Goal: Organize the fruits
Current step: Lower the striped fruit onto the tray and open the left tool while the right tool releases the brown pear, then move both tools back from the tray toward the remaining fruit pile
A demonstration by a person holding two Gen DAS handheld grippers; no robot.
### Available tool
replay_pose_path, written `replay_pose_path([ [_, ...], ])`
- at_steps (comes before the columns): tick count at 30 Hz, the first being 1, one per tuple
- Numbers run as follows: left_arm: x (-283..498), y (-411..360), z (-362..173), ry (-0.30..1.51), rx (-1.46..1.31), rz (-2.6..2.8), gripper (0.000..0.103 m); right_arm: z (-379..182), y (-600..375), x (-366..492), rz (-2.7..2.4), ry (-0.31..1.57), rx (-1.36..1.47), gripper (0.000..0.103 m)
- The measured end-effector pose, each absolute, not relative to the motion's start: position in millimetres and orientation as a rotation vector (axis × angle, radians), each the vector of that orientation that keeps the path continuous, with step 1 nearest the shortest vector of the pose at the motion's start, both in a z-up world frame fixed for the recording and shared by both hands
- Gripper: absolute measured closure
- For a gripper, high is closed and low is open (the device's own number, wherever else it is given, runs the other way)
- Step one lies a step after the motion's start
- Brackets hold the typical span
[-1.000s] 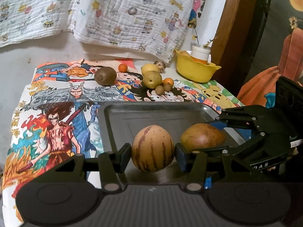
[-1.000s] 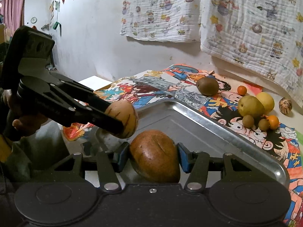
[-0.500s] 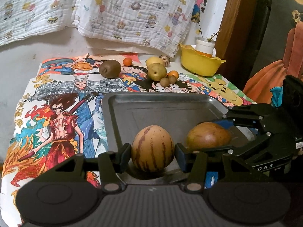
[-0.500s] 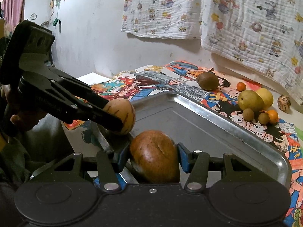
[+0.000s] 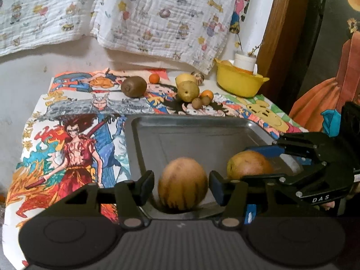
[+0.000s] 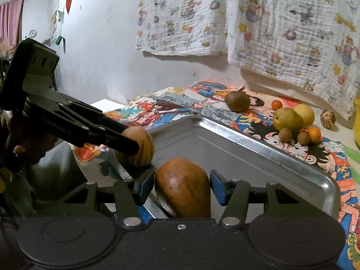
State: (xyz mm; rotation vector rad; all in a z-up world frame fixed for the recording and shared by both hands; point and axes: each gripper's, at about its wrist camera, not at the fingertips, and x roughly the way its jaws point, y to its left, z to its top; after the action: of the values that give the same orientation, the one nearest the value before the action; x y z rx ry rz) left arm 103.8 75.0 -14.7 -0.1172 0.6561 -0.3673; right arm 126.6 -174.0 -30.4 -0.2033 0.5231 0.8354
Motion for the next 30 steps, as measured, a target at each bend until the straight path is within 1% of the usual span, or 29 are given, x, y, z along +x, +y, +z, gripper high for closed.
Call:
replay_pose_path([
  [2,100,76,-10,0.638,-0.115,-0.363,0.038,-27,-177,122,0.825,0.511,-0.192,0.037],
  [4,96,77,-6,0.62,-0.111,-0.358,0.03,-24,-180,115,0.815,0.485,-0.189,0.032],
  [5,94,77,-4,0.613,-0.107,-0.354,0.028,-23,-181,111,0.807,0.469,-0.192,0.029],
  [6,91,77,-3,0.605,-0.101,-0.349,0.025,-22,-183,107,0.798,0.457,-0.194,0.027],
  [7,88,76,-2,0.598,-0.095,-0.345,0.021,-20,-184,103,0.786,0.444,-0.192,0.023],
  [8,85,76,-1,0.588,-0.087,-0.34,0.019,-20,-185,100,0.779,0.435,-0.187,0.021],
  [10,78,73,0,0.568,-0.068,-0.336,0.009,-18,-187,93,0.752,0.424,-0.17,0.019],
  [12,71,70,0,0.548,-0.046,-0.329,0.002,-16,-190,88,0.719,0.415,-0.147,0.012],
  [13,68,69,0,0.54,-0.035,-0.324,0.001,-15,-191,86,0.707,0.408,-0.137,0.007],
  [14,65,67,-1,0.534,-0.021,-0.322,0.001,-14,-193,83,0.695,0.402,-0.13,0.004],
  [17,59,62,-4,0.537,0.022,-0.319,0.001,-14,-193,78,0.655,0.405,-0.142,0.001],
  [24,57,62,-6,0.574,0.104,-0.303,0.0,-17,-201,78,0.559,0.473,-0.192,0.001],
  [30,79,81,-1,0.628,0.051,-0.275,0.0,-19,-213,97,0.511,0.536,-0.15,0.001],
])
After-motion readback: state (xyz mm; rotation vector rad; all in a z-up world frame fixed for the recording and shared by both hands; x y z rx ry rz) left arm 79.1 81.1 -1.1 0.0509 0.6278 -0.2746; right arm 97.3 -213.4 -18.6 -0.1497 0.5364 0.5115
